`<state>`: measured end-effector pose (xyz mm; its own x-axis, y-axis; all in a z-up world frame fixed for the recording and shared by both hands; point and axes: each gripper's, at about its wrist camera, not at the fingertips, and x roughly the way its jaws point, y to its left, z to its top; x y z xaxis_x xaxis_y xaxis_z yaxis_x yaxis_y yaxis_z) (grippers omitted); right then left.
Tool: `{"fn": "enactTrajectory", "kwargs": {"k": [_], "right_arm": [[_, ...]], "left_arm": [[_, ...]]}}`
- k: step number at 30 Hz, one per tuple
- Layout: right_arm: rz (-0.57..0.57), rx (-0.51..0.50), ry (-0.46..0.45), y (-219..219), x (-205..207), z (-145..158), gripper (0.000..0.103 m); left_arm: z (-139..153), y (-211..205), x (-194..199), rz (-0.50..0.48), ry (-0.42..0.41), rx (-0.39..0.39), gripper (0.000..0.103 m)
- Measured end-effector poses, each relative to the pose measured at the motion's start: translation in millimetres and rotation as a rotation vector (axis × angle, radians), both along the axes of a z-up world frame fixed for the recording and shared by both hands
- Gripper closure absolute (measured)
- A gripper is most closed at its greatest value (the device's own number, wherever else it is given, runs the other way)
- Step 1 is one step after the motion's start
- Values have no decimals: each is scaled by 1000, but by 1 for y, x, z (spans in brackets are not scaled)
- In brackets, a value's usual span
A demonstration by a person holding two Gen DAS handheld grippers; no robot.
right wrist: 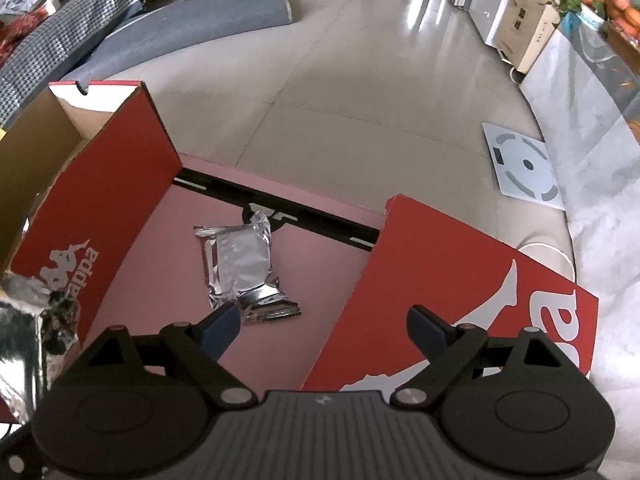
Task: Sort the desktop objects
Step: 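Carry the held packet with the left gripper toward the cardboard box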
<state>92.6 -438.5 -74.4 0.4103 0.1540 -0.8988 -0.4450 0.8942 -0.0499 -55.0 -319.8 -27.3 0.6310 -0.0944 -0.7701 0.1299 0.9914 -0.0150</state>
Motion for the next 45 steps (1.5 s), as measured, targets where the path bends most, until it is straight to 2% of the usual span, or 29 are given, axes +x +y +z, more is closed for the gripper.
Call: {"fn": "enactTrajectory", "kwargs": {"k": [16, 31, 45], "right_arm": [[30, -10, 1, 16, -1, 1, 13], [53, -31, 6, 31, -1, -1, 13], [89, -59, 12, 55, -4, -5, 13]], "left_arm": [[14, 23, 1, 20, -33, -16, 46], [16, 62, 0, 68, -7, -23, 46], [17, 93, -1, 109, -16, -18, 46]]}}
